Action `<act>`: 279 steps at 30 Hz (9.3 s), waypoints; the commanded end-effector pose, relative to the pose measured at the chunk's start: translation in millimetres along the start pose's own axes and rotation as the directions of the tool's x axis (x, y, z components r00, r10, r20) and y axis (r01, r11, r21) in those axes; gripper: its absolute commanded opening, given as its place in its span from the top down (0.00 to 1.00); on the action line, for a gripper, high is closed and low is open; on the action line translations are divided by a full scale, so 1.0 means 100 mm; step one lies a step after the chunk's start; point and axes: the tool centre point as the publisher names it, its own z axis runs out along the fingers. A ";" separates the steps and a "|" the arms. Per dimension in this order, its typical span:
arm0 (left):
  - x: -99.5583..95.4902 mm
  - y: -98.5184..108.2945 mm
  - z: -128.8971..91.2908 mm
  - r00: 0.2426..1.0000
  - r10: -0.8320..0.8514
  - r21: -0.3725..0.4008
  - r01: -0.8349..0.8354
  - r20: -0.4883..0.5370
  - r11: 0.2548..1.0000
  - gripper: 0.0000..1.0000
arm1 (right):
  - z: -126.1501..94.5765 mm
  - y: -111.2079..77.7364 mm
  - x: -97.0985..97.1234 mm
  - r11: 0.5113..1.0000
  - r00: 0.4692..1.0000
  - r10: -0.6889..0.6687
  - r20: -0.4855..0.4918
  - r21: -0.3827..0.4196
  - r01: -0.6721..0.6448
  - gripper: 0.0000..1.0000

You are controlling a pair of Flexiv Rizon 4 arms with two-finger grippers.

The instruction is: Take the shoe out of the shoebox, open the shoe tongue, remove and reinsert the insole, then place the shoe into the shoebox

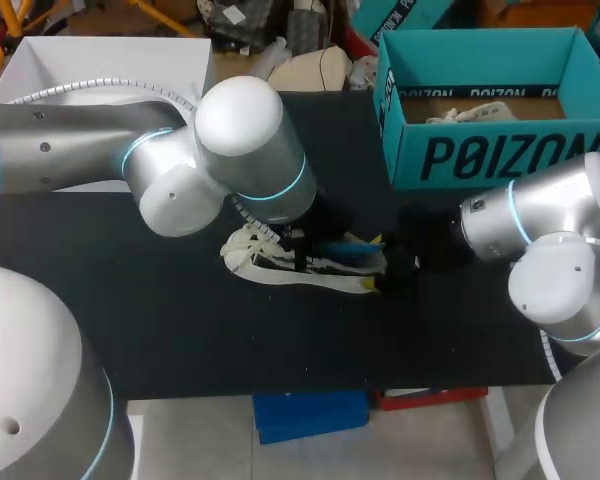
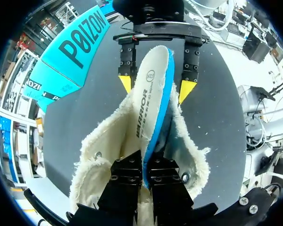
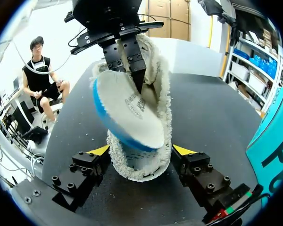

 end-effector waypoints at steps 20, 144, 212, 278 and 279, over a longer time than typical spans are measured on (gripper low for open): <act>0.11 -0.22 0.14 1.000 0.018 0.150 -0.021 0.023 0.988 0.00 | 0.03 0.00 0.00 1.000 1.000 0.001 0.001 0.002 -0.001 1.00; 0.30 -1.52 -4.37 0.794 -0.016 0.751 0.580 -0.607 0.315 1.00 | 0.03 0.00 0.00 1.000 1.000 0.001 0.001 0.002 -0.001 1.00; 0.54 -1.80 -5.12 0.810 0.092 0.806 0.552 -0.580 0.214 1.00 | -0.34 0.16 -0.09 0.635 0.997 -0.041 0.071 0.772 -0.029 0.00; 0.54 -1.80 -5.12 0.810 0.092 0.806 0.552 -0.580 0.214 1.00 | -0.25 0.06 -0.01 0.994 0.999 -0.035 0.015 0.101 0.033 0.00; 0.54 -1.80 -5.12 0.810 0.092 0.806 0.552 -0.580 0.214 1.00 | -0.25 0.05 -0.01 0.995 0.999 -0.034 0.015 0.091 0.033 0.00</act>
